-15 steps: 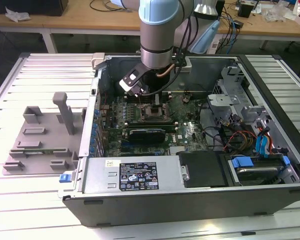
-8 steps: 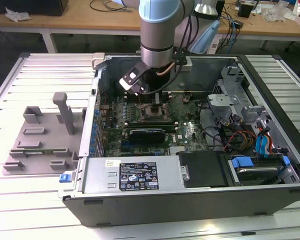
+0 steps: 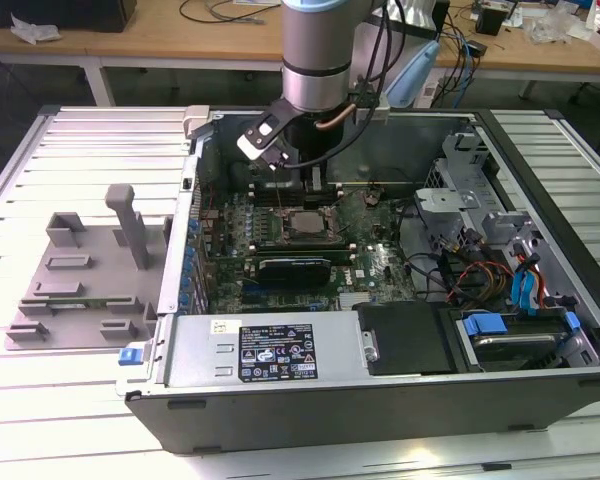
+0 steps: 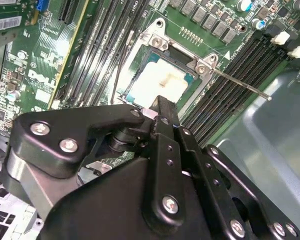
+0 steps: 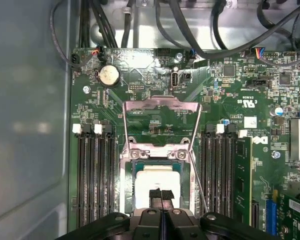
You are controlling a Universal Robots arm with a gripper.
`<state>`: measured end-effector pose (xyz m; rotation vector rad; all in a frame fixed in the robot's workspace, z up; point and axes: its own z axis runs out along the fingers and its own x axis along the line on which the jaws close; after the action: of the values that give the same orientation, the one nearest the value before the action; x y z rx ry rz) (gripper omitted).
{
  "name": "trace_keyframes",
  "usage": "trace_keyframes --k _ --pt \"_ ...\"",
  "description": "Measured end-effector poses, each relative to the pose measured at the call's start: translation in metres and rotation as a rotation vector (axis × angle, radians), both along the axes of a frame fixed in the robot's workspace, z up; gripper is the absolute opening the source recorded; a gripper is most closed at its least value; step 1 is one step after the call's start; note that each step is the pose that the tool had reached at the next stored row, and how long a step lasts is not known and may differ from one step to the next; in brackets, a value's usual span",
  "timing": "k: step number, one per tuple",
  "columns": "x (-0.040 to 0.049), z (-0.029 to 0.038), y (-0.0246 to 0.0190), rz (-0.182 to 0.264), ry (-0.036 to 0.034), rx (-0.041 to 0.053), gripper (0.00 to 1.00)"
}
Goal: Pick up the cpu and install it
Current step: 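Place the cpu into insertion slot, then close the cpu cover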
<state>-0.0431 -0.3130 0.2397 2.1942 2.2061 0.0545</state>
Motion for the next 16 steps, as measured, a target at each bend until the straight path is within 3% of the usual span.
trace_keyframes --k 13,16 --pt "0.0000 0.0000 0.0001 0.000 0.0000 -0.0065 0.11" --pt "0.0000 0.0042 0.0002 0.000 0.0000 -0.0067 0.11"
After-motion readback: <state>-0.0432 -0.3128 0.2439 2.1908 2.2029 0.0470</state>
